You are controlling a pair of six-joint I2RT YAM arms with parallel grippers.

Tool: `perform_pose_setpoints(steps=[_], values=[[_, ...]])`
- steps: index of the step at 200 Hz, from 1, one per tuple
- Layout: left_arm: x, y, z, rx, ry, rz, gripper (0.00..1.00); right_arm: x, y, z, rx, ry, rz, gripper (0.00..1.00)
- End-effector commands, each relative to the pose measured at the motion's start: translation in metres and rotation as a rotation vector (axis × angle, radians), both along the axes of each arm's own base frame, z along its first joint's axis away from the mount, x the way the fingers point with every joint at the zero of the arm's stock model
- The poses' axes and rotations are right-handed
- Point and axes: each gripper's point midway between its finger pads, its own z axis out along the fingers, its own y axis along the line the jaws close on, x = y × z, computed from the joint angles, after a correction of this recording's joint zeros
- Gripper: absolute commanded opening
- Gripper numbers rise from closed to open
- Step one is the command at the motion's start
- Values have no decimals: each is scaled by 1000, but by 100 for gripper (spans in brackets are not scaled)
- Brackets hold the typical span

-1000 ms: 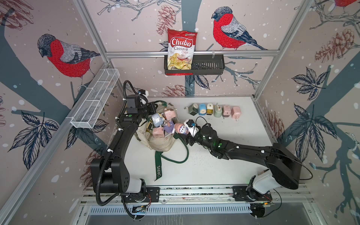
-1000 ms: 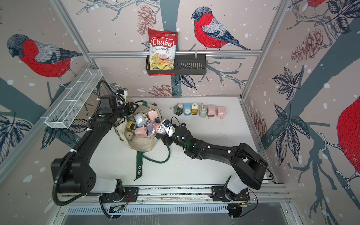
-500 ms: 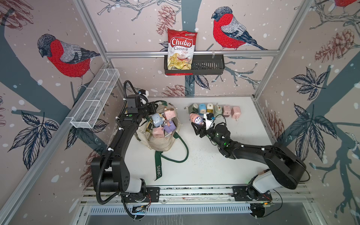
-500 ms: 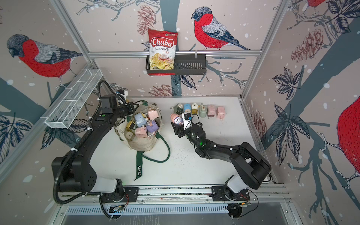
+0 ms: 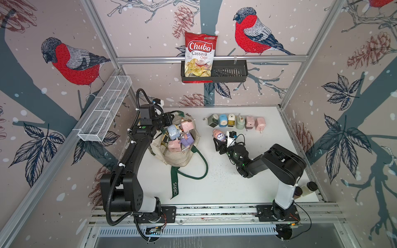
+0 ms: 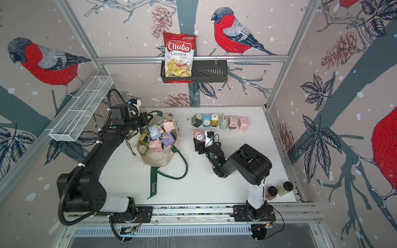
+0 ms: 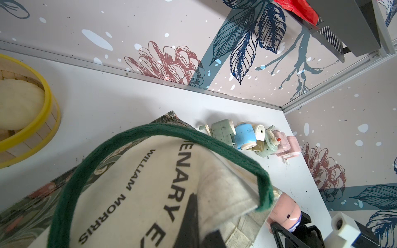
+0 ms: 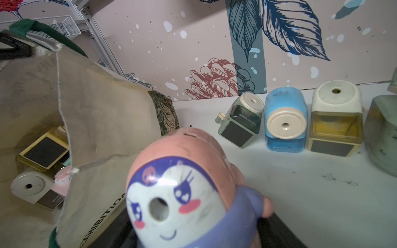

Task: Take out the pencil sharpeners from the tote bags
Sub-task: Place the pencil sharpener at the center of the board.

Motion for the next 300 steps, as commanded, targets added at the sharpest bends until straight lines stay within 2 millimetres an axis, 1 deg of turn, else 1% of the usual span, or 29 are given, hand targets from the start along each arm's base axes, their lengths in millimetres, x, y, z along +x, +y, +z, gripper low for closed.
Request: perform_pose_setpoints(steps=[1,32,76,121,159,180,211,263,300], values=[[3,-3,16,-13,-58,-17,0,-1,1,32,151,-123,-7,56],[3,-3,16,-12,-59,-17,0,4,8,10,166,-91,-9,57],[3,-3,16,-12,-57,-18,0,1,17,-8,163,-98,-17,60],[3,-3,15,-13,-56,-19,0,3,16,-26,164,-73,-63,63],[3,-4,16,-13,-59,-21,0,0,20,-29,153,-71,-63,70],[3,-4,16,-12,-57,-22,0,-1,17,-31,170,-63,-75,77],[3,-4,15,-13,-56,-21,0,-1,18,-35,167,-45,-72,86],[4,-3,13,-6,-51,-18,0,-2,16,-45,141,-20,-74,88],[4,-3,14,-6,-52,-18,0,-8,14,-43,131,-22,-65,90]])
